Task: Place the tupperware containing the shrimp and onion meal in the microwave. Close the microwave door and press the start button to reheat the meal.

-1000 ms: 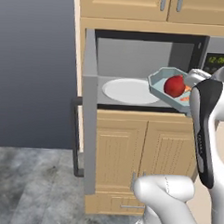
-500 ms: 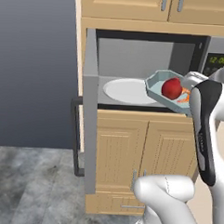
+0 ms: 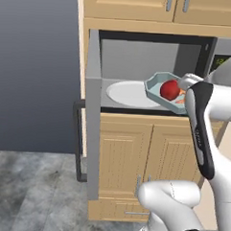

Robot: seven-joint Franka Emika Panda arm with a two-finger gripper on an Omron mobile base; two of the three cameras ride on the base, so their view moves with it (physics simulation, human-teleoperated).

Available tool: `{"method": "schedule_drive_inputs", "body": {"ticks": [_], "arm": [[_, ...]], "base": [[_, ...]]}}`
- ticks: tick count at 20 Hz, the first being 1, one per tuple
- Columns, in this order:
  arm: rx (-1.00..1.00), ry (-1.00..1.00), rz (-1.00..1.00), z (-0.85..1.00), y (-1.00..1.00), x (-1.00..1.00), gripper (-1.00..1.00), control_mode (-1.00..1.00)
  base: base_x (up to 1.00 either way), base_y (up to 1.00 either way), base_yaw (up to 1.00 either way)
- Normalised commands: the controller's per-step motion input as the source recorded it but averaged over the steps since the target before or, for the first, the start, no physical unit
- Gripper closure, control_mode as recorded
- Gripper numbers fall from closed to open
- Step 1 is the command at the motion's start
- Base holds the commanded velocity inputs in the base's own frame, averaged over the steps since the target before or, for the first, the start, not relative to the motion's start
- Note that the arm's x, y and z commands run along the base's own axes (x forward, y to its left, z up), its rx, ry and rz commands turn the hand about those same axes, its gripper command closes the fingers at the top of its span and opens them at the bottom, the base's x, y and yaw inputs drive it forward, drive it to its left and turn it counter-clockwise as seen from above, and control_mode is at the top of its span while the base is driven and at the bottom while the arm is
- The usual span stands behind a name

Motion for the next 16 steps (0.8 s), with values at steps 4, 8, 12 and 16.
{"method": "schedule_drive_inputs", "body": {"ticks": [4, 8, 12, 16], "arm": [[0.0, 0.0, 0.0, -0.17, 0.01, 0.6, 1.0, -1.0], [0.0, 0.02, 0.0, -0.28, 0.05, 0.67, 1.0, -1.0], [0.0, 0.01, 0.0, -0.38, 0.03, 0.66, 1.0, -1.0], [0.0, 0.0, 0.0, -0.36, 0.04, 0.5, 1.0, -1.0]], "base": [[0.0, 0.0, 0.0], [0.0, 0.0, 0.0], [0.0, 0.0, 0.0], [0.0, 0.0, 0.0]]}}
